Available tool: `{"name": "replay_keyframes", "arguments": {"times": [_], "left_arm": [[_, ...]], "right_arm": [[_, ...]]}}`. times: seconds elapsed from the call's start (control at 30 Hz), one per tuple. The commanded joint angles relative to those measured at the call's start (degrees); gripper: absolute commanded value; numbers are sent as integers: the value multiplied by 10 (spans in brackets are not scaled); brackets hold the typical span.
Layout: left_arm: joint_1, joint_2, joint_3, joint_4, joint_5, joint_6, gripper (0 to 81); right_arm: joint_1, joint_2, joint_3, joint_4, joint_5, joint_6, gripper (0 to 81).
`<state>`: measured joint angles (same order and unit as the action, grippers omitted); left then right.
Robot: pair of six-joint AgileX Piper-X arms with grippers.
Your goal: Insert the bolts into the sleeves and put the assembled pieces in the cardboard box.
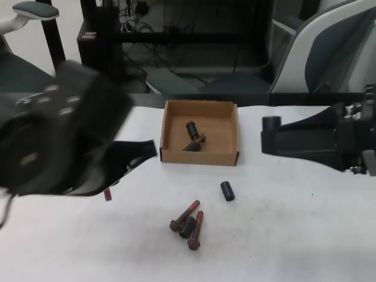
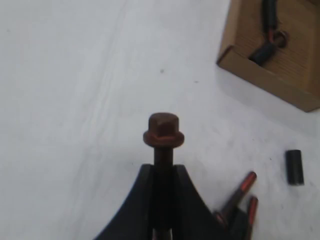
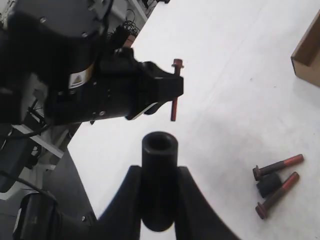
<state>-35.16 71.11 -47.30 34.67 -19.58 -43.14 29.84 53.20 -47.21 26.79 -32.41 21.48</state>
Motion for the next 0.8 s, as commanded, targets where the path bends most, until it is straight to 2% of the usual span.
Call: {"name": "replay_keyframes", "arguments": {"times": [0.0, 0.2, 0.33, 0.53, 0.63, 0.77], "left_arm": [[-1, -75, 38, -35, 50, 45, 17], [0, -225, 82, -70, 147, 146, 17], [12, -281, 102, -114, 214, 189, 17], [73, -261, 126, -245, 367, 242, 17], [120, -218, 137, -307, 459, 243, 17], [180, -148, 138, -393, 534, 243, 17]], "right_arm": [[1, -9, -8, 13, 8, 0, 4], [46, -9, 4, 16, 66, -10, 4], [90, -6, 39, -56, 107, -4, 4], [108, 52, 71, -186, 113, 27, 4], [108, 99, 71, -244, 99, 27, 4], [108, 168, 71, -335, 89, 54, 4]]}}
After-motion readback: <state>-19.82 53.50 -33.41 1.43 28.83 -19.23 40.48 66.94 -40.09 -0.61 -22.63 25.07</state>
